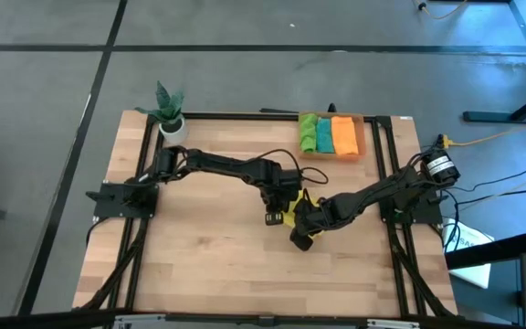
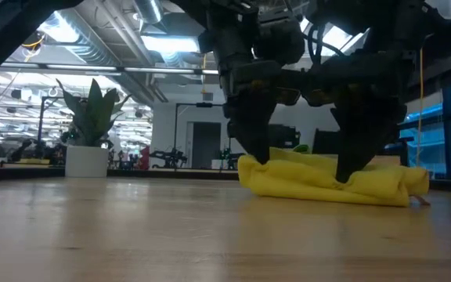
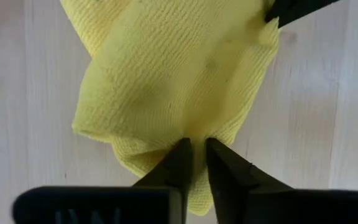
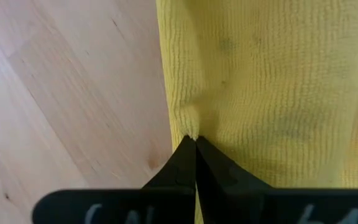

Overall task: Roll microfiber towels into tight, uniform cylinder then place into a basket
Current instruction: Fold the yellow towel

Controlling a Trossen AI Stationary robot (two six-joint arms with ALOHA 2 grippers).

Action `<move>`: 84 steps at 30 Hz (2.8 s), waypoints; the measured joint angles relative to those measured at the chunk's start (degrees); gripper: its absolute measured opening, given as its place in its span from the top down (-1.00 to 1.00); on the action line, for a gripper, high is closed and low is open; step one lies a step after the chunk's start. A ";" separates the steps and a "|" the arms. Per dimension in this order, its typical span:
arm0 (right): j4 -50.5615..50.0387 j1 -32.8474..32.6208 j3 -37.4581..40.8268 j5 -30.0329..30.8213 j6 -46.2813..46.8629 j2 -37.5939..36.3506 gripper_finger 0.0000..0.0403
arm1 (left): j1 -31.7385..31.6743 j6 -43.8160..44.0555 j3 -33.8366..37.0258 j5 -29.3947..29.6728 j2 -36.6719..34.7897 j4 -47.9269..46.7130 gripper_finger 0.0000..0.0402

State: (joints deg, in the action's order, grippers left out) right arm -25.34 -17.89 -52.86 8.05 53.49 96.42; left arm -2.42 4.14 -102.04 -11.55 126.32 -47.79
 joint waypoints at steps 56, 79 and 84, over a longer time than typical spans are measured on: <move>-37.77 2.09 -12.84 -0.58 1.93 -11.33 0.23 | -1.21 1.28 0.14 4.29 -14.15 -7.92 0.55; -0.17 -9.63 -1.17 -1.13 -17.69 -11.00 0.23 | 5.11 -24.72 6.15 -1.53 -12.33 -4.39 0.57; 6.19 -11.32 -0.45 1.53 -22.31 -8.35 0.23 | 6.81 -29.09 11.80 -1.53 -12.26 0.39 0.57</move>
State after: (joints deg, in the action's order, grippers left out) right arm -19.15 -29.21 -53.32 9.57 31.18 88.07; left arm 4.40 -24.94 -90.24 -13.08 114.06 -47.40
